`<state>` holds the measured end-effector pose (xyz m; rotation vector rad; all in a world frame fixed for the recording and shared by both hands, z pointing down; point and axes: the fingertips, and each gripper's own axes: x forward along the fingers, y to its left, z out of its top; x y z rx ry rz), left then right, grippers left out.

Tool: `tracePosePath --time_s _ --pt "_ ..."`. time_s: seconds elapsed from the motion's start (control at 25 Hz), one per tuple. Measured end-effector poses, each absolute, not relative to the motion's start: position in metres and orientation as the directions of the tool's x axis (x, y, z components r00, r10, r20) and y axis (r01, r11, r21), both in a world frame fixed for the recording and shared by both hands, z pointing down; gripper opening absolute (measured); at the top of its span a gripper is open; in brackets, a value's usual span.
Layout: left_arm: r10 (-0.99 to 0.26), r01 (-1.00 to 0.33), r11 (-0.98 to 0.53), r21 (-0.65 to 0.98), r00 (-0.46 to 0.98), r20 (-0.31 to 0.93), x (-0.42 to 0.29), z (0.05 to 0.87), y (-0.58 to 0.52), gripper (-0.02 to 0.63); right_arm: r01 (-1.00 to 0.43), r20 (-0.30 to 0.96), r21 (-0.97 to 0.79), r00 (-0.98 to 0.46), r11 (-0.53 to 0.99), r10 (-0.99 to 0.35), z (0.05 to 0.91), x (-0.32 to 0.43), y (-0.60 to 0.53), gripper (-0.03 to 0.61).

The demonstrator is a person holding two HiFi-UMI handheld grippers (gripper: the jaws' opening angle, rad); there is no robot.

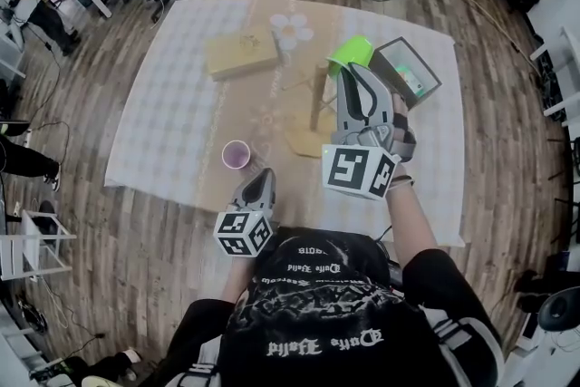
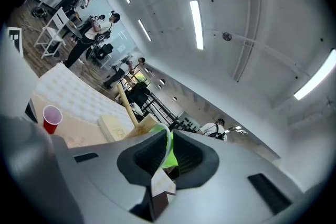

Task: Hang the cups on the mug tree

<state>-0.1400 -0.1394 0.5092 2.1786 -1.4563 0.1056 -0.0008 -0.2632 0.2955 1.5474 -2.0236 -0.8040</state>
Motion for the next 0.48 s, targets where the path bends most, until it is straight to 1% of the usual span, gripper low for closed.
tracePosePath --time_s 0.24,0.4,0.44,0.48 --pt "-0.838 -0.850 -0.337 0.405 0.467 0.283 -0.136 0.502 -0.138 0.020 -0.681 0.066 0.697 -0.253 0.226 -0.965 0.313 -0.006 -0.261 0.057" --pt "-0.835 -0.849 -0.342 0.403 0.471 0.284 -0.133 0.503 -0.139 0.020 -0.694 0.102 0.666 -0.280 0.274 -0.955 0.321 -0.008 -0.257 0.064" --pt "-0.835 -0.850 -0.342 0.401 0.471 0.286 -0.132 0.503 -0.139 0.020 -0.704 0.114 0.646 -0.295 0.297 -0.949 0.323 -0.009 -0.256 0.076" --pt "-0.834 -0.851 -0.341 0.400 0.470 0.288 -0.131 0.502 -0.139 0.020 -0.713 0.128 0.624 -0.312 0.321 -0.941 0.324 -0.010 -0.254 0.105"
